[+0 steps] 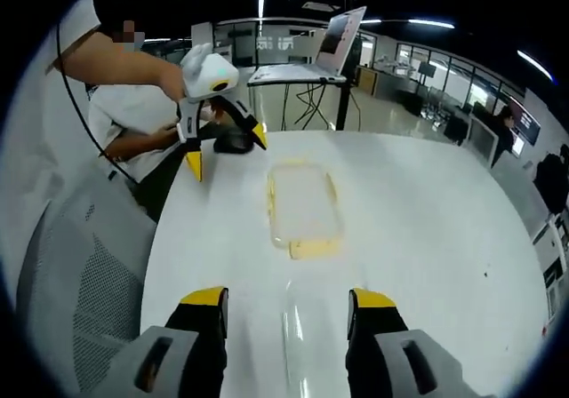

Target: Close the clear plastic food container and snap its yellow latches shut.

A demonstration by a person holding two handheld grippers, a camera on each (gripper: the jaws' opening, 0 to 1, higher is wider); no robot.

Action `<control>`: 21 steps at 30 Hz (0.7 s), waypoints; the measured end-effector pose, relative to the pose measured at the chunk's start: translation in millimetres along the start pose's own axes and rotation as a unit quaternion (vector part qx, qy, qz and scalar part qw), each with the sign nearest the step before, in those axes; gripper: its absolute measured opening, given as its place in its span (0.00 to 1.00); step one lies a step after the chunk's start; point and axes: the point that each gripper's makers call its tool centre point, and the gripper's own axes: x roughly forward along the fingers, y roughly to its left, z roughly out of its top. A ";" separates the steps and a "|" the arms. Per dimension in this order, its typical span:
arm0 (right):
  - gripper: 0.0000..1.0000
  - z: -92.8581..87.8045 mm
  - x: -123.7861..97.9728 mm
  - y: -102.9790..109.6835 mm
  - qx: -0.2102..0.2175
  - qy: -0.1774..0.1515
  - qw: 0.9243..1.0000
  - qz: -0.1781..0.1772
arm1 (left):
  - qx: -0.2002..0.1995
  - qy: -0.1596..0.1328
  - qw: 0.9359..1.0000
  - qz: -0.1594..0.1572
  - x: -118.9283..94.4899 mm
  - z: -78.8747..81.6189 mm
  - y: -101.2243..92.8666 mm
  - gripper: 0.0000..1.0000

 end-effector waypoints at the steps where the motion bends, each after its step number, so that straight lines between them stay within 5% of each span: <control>1: 0.52 1.0 0.7 0.2 0.000 0.000 1.000 0.002 | 0.003 0.002 1.000 -0.001 0.0 -0.3 0.7 0.79; 21: 0.52 14.6 23.0 -5.6 -0.004 0.004 1.000 0.023 | 0.056 0.053 0.997 -0.018 7.9 -7.6 23.8 0.76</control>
